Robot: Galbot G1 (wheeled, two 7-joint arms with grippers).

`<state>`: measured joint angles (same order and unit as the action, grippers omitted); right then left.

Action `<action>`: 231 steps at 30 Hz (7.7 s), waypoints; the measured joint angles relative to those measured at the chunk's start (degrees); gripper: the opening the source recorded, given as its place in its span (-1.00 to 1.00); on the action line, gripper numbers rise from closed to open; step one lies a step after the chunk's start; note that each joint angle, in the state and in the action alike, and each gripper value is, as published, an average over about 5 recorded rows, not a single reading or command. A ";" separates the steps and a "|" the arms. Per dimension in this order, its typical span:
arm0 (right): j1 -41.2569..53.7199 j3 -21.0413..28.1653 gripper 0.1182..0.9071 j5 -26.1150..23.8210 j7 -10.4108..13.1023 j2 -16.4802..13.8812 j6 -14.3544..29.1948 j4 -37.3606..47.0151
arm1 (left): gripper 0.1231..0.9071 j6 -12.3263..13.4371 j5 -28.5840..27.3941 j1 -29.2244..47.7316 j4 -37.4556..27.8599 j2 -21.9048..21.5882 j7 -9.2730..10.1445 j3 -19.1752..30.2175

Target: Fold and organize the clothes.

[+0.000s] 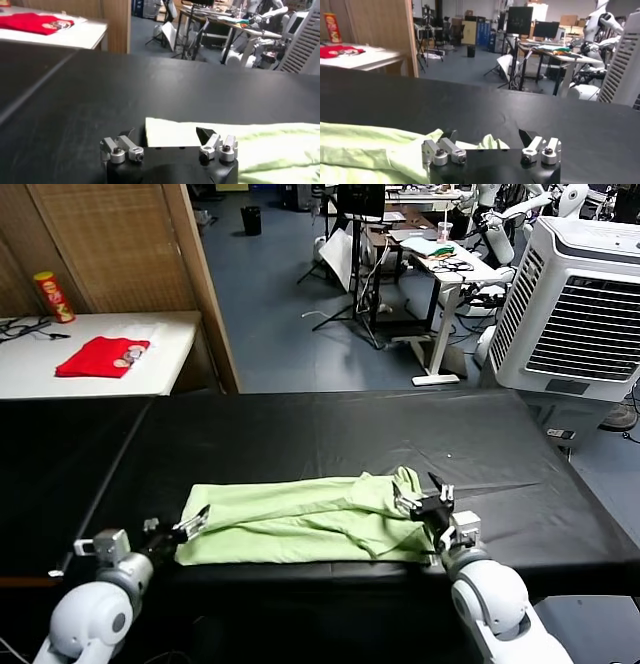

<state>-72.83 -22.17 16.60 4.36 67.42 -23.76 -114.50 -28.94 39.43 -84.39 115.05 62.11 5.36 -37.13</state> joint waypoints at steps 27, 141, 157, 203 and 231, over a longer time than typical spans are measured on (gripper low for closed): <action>-1.63 -1.47 0.72 -3.44 -1.13 1.87 2.25 0.25 | -0.92 7.71 -20.18 -0.97 -3.97 -3.47 -2.84 -2.71; -0.29 10.27 0.72 -18.24 -1.78 13.35 10.73 1.30 | -0.92 6.13 1.18 4.08 -1.80 11.52 0.39 -1.12; -5.81 7.79 0.72 -22.43 -1.63 14.72 10.67 -1.17 | -0.93 8.46 -28.12 0.33 -1.41 -9.76 -1.06 -10.45; 3.17 15.04 0.72 16.33 5.24 16.07 -4.83 4.61 | 0.72 7.34 -24.90 0.73 12.69 3.09 -2.26 15.97; 18.10 15.45 -0.46 -18.69 -14.58 7.26 18.67 22.58 | 0.72 11.68 -25.34 -6.20 12.15 5.70 0.56 10.72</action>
<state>-54.73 -6.72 -2.09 -10.22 74.68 -5.09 -91.92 -17.26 14.09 -90.59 127.20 67.82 5.91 -26.41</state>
